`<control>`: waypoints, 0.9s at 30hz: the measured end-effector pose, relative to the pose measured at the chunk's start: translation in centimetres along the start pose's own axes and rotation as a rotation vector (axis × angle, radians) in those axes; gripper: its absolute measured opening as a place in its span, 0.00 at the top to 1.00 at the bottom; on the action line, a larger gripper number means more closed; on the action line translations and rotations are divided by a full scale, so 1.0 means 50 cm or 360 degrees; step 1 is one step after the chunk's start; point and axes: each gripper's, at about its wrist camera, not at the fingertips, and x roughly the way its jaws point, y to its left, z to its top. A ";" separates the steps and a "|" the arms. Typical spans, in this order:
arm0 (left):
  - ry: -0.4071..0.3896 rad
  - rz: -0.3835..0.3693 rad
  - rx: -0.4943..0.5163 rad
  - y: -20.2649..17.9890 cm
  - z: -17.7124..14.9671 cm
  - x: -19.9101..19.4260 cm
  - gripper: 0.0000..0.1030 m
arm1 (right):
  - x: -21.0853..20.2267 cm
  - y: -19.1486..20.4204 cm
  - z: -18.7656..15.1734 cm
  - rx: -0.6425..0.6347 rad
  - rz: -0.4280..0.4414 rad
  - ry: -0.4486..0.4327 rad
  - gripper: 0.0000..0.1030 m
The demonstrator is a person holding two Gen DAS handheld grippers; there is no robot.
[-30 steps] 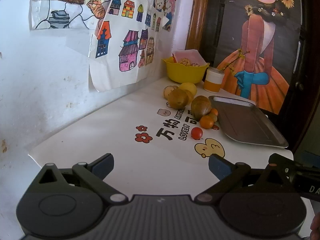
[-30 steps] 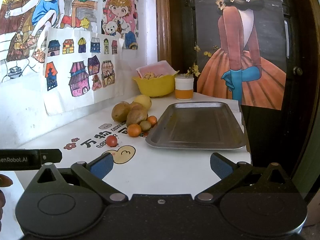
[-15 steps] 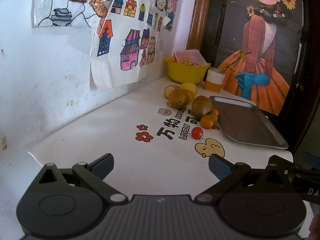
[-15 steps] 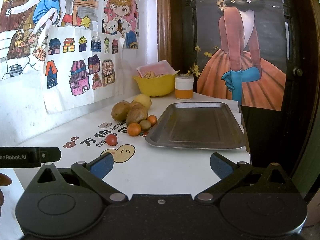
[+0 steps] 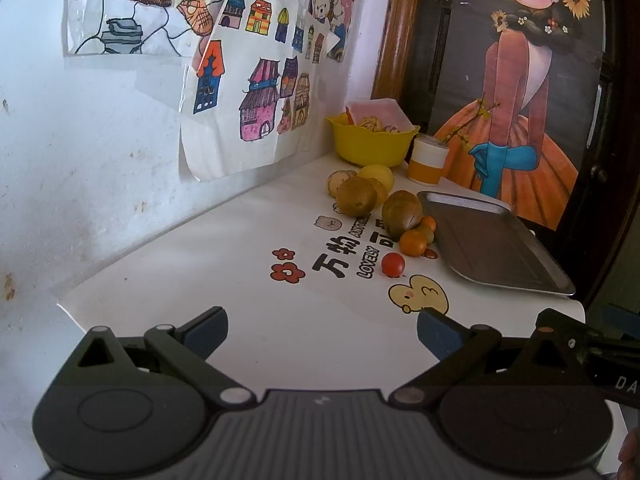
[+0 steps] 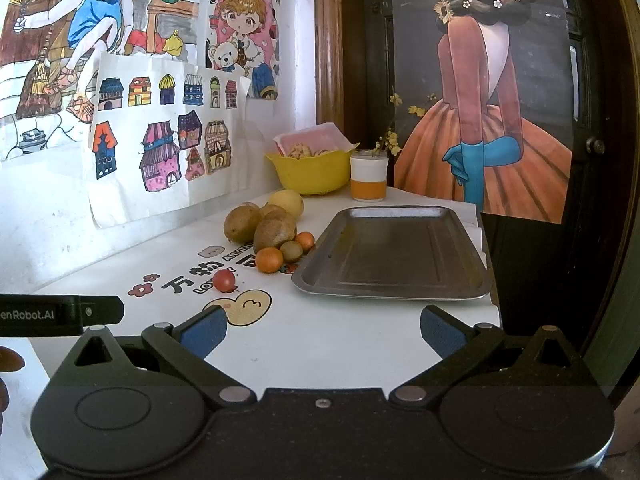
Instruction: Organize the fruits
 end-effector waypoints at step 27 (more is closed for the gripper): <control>0.0125 0.0006 0.0224 -0.040 0.058 0.047 0.01 | 0.035 -0.027 0.056 -0.0252 0.0160 0.0024 0.00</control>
